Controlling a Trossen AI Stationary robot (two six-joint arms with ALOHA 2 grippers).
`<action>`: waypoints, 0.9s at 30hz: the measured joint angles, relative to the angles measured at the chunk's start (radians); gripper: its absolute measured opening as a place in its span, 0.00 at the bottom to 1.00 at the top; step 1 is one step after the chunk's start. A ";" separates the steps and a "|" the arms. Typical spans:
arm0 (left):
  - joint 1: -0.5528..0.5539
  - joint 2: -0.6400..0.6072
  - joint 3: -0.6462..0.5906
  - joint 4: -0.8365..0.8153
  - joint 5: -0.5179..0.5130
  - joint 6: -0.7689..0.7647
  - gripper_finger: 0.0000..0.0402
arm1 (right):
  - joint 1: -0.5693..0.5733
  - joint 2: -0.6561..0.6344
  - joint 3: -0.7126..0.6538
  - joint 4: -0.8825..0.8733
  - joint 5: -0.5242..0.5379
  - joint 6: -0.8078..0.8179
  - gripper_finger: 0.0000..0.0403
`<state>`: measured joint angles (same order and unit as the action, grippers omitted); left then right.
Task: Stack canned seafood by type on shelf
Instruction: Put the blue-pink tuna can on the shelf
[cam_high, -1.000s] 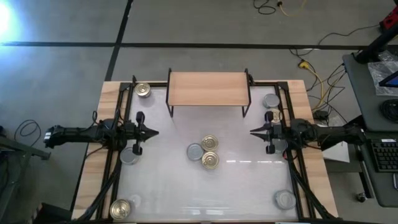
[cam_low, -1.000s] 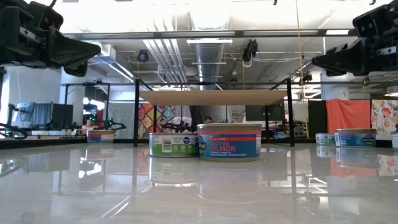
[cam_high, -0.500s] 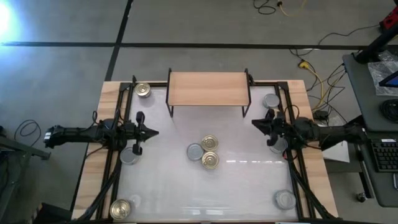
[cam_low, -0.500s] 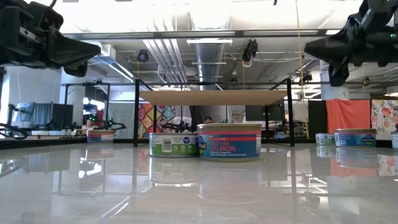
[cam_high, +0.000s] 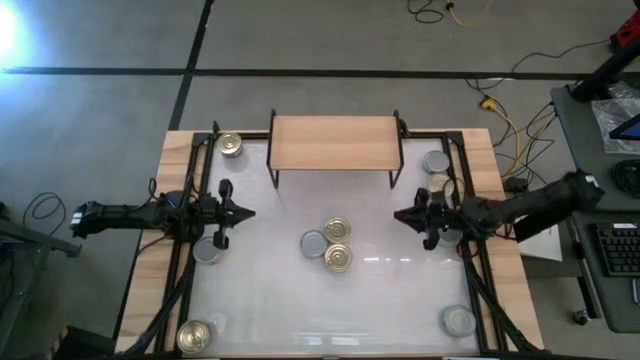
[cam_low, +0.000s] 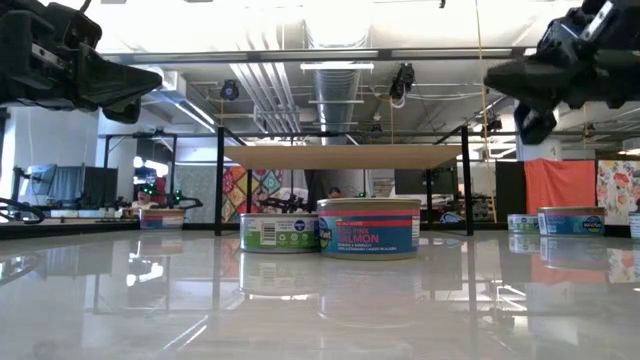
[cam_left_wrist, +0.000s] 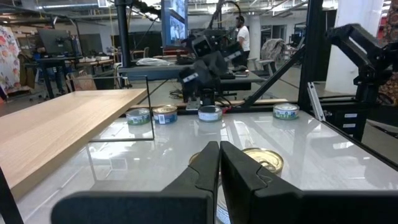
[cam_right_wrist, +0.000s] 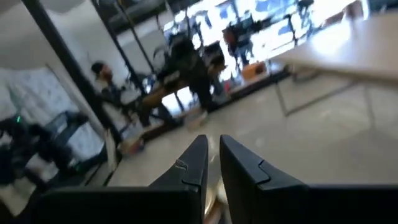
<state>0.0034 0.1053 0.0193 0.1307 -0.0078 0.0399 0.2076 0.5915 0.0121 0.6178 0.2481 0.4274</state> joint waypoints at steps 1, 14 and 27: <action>0.000 0.000 0.000 0.000 0.000 0.000 0.00 | 0.027 0.030 0.004 -0.008 0.022 0.013 0.08; 0.000 0.000 0.000 0.000 0.000 0.000 0.00 | 0.253 0.445 0.343 -0.455 0.137 0.198 0.10; 0.000 0.000 0.000 0.000 0.000 0.000 0.00 | 0.288 0.834 0.683 -0.837 0.146 0.283 0.54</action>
<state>0.0033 0.1055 0.0193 0.1302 -0.0079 0.0400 0.4953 1.4251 0.6950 -0.2190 0.3941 0.7100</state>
